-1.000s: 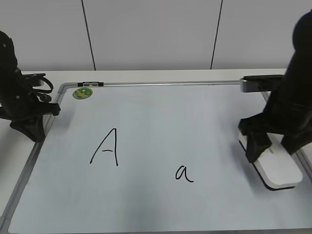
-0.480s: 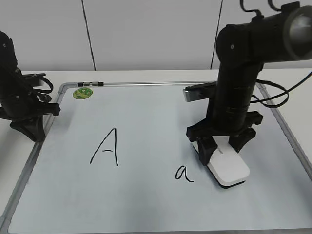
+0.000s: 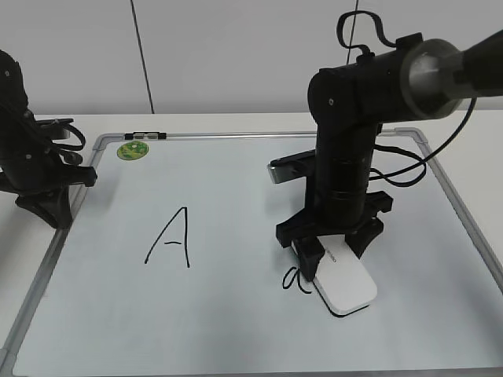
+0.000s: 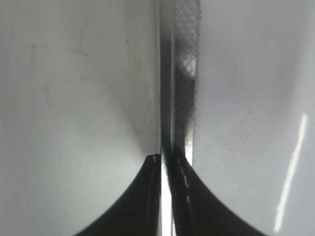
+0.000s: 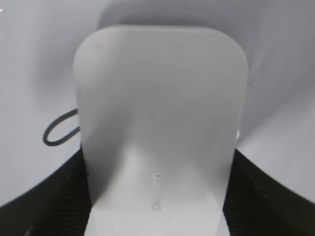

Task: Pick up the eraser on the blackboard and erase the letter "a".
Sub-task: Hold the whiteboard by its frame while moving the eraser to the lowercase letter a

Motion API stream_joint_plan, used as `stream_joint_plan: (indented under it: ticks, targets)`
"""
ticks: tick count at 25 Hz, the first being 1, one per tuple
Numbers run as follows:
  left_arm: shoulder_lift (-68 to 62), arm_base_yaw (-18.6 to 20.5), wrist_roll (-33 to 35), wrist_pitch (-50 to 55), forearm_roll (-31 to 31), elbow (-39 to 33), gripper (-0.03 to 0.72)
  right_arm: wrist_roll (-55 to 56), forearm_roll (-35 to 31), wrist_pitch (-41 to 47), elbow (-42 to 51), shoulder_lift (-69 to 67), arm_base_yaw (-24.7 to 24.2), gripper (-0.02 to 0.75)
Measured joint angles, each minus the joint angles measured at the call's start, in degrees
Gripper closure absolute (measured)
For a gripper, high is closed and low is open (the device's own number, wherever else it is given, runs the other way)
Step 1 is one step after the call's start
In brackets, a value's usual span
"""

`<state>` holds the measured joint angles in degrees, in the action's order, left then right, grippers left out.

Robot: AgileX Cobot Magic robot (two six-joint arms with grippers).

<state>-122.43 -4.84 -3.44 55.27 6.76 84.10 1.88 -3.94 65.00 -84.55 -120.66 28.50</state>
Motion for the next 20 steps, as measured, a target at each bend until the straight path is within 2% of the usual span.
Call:
stream_joint_plan:
  ticks: [12, 16, 20]
  targets:
    - [0.0, 0.0, 0.0, 0.0, 0.0, 0.0, 0.659, -1.88, -7.44, -1.99, -0.04, -0.2, 8.59, 0.218]
    - [0.0, 0.0, 0.0, 0.0, 0.0, 0.0, 0.659, -1.88, -7.81, -2.13, -0.04, -0.2, 9.29, 0.218]
    - [0.0, 0.0, 0.0, 0.0, 0.0, 0.0, 0.659, -1.5, -5.27, 0.39, -2.57, -1.01, 9.65, 0.218]
